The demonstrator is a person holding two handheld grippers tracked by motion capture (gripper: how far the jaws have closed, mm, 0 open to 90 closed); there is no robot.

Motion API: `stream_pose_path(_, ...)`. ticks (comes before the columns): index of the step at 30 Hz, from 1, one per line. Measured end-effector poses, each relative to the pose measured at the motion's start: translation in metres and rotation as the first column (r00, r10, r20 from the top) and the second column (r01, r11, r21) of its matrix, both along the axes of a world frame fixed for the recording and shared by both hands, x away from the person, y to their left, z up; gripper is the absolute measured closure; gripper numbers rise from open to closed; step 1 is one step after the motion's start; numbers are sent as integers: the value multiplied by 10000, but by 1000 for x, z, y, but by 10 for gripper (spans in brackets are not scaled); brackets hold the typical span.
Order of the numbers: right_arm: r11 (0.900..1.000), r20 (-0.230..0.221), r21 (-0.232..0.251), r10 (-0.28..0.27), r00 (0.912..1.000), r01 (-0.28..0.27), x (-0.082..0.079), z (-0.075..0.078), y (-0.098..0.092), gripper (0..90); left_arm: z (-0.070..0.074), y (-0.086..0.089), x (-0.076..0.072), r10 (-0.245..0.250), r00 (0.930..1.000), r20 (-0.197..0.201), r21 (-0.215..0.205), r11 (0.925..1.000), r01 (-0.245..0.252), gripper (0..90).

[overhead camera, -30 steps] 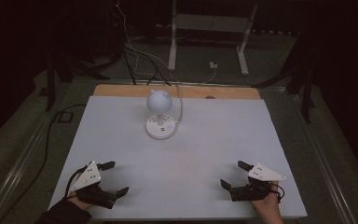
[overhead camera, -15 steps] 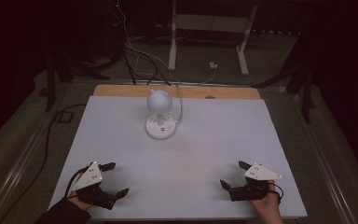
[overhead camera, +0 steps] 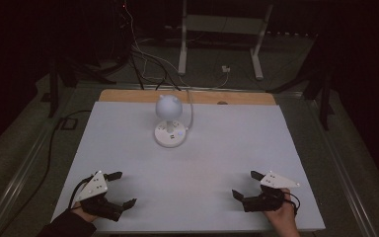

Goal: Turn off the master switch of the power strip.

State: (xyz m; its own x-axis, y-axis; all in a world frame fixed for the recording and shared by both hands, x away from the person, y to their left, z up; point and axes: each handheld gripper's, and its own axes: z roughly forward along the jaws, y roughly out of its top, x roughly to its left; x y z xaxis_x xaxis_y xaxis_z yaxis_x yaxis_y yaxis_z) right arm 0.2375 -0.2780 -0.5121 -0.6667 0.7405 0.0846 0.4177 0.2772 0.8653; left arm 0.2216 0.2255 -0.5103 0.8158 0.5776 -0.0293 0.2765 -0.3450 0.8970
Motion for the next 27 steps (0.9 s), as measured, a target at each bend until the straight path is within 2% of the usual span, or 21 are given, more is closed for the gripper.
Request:
stream_pose_path(7, 9995, -342, -293, -78, 9994, 68, 2, 0, 2, 0, 1, -1, -1, -45, 10000, -40, -9, 10000, 45, 3)
stream_pose_path(11, 9989, -314, -429, -195, 9993, 181, 1, 3, 1, 0, 1, -1, -1, -51, 10000, -46, -31, 10000, 51, 3)
stream_pose_path(13, 9992, -457, -327, -245, 9987, 231, 1, 6, 1, 0, 1, -1, -1, -38, 10000, -62, -30, 10000, 38, 3)
stream_pose_path(27, 9999, -541, -106, -141, 9984, 135, 12, 31, 5, 0, 1, -1, -1, -50, 10000, -84, -131, 9999, 49, 3)
